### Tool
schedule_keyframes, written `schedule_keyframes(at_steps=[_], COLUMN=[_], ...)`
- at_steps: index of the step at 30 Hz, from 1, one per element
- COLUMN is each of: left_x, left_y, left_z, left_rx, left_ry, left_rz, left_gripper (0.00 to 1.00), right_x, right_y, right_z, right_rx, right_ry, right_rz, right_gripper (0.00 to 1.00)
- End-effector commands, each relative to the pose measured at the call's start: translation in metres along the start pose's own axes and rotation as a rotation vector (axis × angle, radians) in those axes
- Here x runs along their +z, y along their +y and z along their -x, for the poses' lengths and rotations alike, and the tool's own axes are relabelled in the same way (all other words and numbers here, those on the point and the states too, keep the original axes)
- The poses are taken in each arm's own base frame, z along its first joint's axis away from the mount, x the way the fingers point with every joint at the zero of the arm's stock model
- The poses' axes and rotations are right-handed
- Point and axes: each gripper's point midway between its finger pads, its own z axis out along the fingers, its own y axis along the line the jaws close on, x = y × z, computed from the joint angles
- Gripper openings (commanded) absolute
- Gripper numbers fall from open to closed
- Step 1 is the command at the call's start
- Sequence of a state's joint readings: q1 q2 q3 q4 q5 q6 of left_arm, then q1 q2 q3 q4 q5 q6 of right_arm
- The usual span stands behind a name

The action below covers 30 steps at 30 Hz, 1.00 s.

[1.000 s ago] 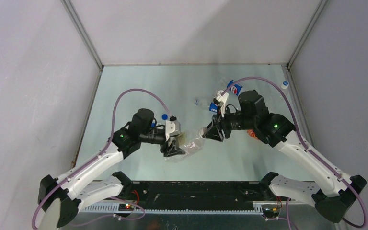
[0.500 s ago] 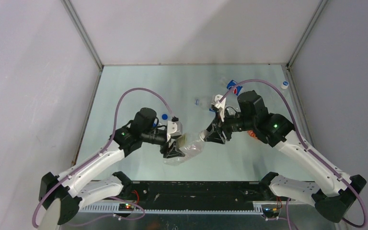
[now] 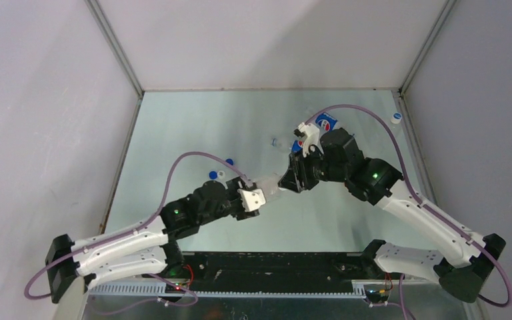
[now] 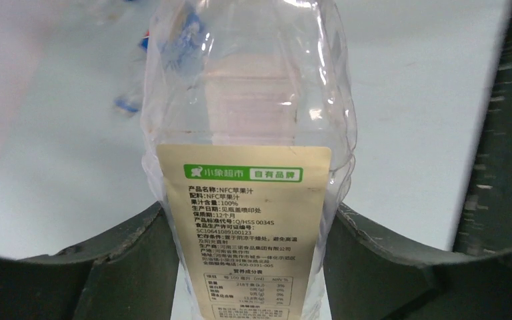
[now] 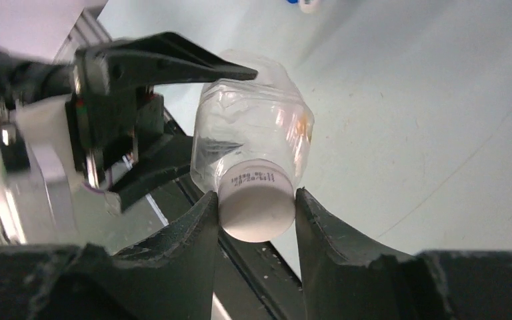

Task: Screw on the bottle caps
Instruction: Screw the bottle cap onto the plastic bottle, then place the plastic bottle at the center of the board.

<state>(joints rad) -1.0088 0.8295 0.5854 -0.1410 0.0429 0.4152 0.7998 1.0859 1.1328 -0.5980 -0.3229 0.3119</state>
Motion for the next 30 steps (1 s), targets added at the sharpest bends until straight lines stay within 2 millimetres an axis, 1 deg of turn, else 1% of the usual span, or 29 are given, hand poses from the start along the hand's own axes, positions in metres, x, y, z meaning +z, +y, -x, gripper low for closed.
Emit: schedule_keyframes(at_steps=[1, 2, 6, 9, 10, 11, 12, 13, 14, 15, 16, 17, 18, 19, 20, 21, 22, 23, 24, 25, 26, 27, 28, 29, 30], left_x=[-0.011, -0.009, -0.004, 0.003, 0.006, 0.008, 0.011, 0.01, 0.013, 0.012, 0.013, 0.012, 0.011, 0.01, 0.008, 0.008, 0.006, 0.004, 0.003, 0.002, 0.002, 0.0, -0.001, -0.002, 0.0], left_y=[0.064, 0.065, 0.065, 0.06, 0.059, 0.058, 0.058, 0.058, 0.059, 0.059, 0.06, 0.056, 0.063, 0.06, 0.067, 0.067, 0.074, 0.081, 0.086, 0.096, 0.102, 0.114, 0.121, 0.135, 0.143], left_z=[0.095, 0.1, 0.103, 0.1, 0.095, 0.091, 0.085, 0.082, 0.076, 0.073, 0.07, 0.07, 0.067, 0.068, 0.066, 0.067, 0.065, 0.064, 0.062, 0.059, 0.056, 0.052, 0.05, 0.045, 0.041], left_rx=[0.12, 0.125, 0.11, 0.096, 0.069, 0.052, 0.01, -0.016, -0.076, -0.106, -0.162, -0.202, -0.221, -0.255, -0.274, -0.308, -0.33, -0.363, -0.376, -0.406, -0.42, -0.439, -0.456, -0.483, -0.496], left_ry=[-0.281, -0.3, -0.31, -0.297, -0.289, -0.281, -0.274, -0.275, -0.282, -0.29, -0.306, -0.333, -0.336, -0.356, -0.366, -0.385, -0.39, -0.407, -0.411, -0.417, -0.417, -0.419, -0.425, -0.434, -0.43], left_rz=[0.393, 0.421, 0.508, 0.492, 0.487, 0.482, 0.463, 0.454, 0.428, 0.417, 0.398, 0.363, 0.372, 0.344, 0.355, 0.336, 0.353, 0.368, 0.382, 0.415, 0.431, 0.468, 0.486, 0.526, 0.545], left_gripper=[0.0, 0.0, 0.0, 0.0, 0.0, 0.0, 0.0, 0.0, 0.0, 0.0, 0.0, 0.0, 0.0, 0.0, 0.0, 0.0, 0.0, 0.0, 0.0, 0.0, 0.0, 0.0, 0.0, 0.0, 0.0], right_x=[0.01, 0.009, 0.01, 0.007, 0.005, 0.0, -0.006, -0.01, -0.017, -0.02, -0.027, -0.029, -0.035, -0.035, -0.041, -0.04, -0.046, -0.045, -0.05, -0.052, -0.051, -0.054, -0.054, -0.058, -0.057], right_y=[0.01, 0.01, 0.0, -0.001, -0.001, 0.001, 0.002, 0.003, 0.005, 0.006, 0.007, 0.006, 0.005, 0.004, 0.002, -0.002, -0.003, -0.006, -0.007, -0.01, -0.017, -0.018, -0.023, -0.026, -0.029], right_z=[0.016, 0.017, 0.021, 0.027, 0.032, 0.037, 0.045, 0.049, 0.058, 0.062, 0.069, 0.072, 0.075, 0.075, 0.078, 0.077, 0.079, 0.078, 0.079, 0.076, 0.072, 0.071, 0.067, 0.066, 0.062], right_rx=[0.28, 0.296, 0.383, 0.374, 0.341, 0.312, 0.249, 0.213, 0.128, 0.088, 0.011, -0.051, -0.075, -0.098, -0.128, -0.143, -0.15, -0.157, -0.161, -0.17, -0.167, -0.171, -0.166, -0.164, -0.162], right_ry=[-0.03, -0.03, -0.056, -0.089, -0.109, -0.134, -0.172, -0.192, -0.233, -0.251, -0.283, -0.299, -0.32, -0.332, -0.351, -0.36, -0.379, -0.384, -0.4, -0.403, -0.398, -0.402, -0.397, -0.404, -0.397], right_rz=[-0.053, -0.067, -0.133, -0.138, -0.133, -0.124, -0.114, -0.108, -0.097, -0.094, -0.087, -0.088, -0.089, -0.091, -0.096, -0.101, -0.101, -0.102, -0.105, -0.112, -0.128, -0.135, -0.149, -0.156, -0.162], right_gripper=[0.0, 0.0, 0.0, 0.0, 0.02, 0.13, 0.21, 0.38, 0.47, 0.61, 0.66, 0.75, 0.77, 0.8, 0.81, 0.83, 0.83, 0.83, 0.83, 0.84, 0.84, 0.84, 0.83, 0.84, 0.84])
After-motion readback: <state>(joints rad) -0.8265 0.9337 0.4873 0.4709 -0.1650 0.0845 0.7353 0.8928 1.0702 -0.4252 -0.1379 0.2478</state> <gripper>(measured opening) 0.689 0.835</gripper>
